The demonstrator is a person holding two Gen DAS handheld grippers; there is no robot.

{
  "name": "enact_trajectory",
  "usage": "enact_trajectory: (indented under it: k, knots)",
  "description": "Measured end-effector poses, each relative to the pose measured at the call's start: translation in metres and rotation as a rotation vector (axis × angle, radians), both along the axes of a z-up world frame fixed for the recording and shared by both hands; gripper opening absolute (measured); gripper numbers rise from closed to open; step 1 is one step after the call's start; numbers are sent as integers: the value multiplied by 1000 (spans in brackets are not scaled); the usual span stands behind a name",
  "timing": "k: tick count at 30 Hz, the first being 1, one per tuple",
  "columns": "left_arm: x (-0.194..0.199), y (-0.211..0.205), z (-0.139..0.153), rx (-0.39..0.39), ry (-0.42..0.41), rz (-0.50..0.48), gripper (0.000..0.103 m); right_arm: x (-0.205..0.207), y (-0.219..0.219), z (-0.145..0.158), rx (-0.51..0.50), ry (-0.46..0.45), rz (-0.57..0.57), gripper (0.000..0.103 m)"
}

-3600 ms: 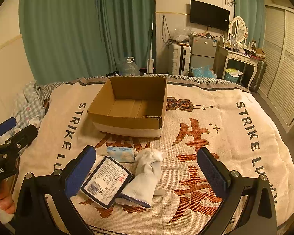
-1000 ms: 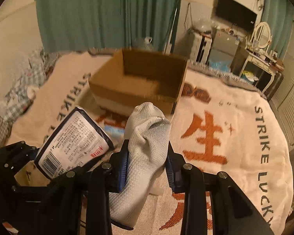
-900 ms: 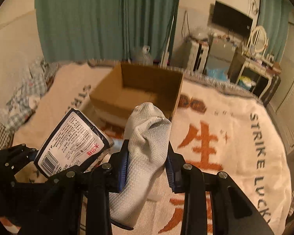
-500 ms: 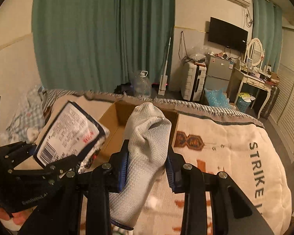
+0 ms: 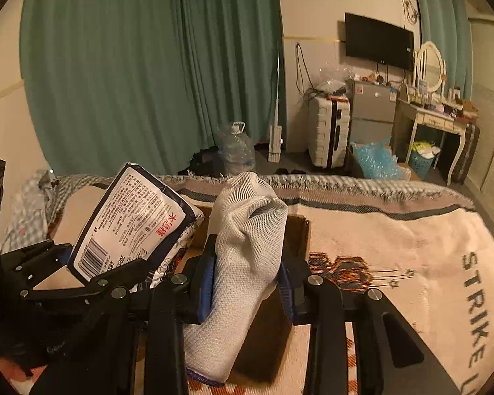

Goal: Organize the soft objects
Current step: 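Carry the package and sock into the cardboard box and open both tools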

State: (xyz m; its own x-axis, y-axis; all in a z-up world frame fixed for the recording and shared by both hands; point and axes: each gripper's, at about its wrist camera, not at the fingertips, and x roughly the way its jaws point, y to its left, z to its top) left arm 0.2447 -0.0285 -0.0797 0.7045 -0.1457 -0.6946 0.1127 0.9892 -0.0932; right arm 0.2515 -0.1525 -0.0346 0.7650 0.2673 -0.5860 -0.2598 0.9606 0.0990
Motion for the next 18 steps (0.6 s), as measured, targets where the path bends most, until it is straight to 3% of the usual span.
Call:
enact_trajectory:
  k: [8, 12, 13, 15, 17, 18]
  knots:
    - [19, -9, -17, 32, -17, -62, 57, 27, 6, -35, -33, 37, 37, 33]
    - [18, -17, -15, 59, -26, -90, 61, 34, 9, -40, -50, 58, 17, 37]
    - [19, -17, -15, 78, -28, -82, 67, 37, 8, -42, -50, 85, 13, 37]
    - [17, -17, -12, 108, -31, -61, 75, 37, 2, -42, -44, 103, 1, 45]
    - [13, -14, -6, 96, -38, -64, 76, 33, -6, -35, -44, 94, -18, 65]
    - [10, -13, -1, 93, -41, -63, 76, 29, -9, -28, -39, 87, -23, 65]
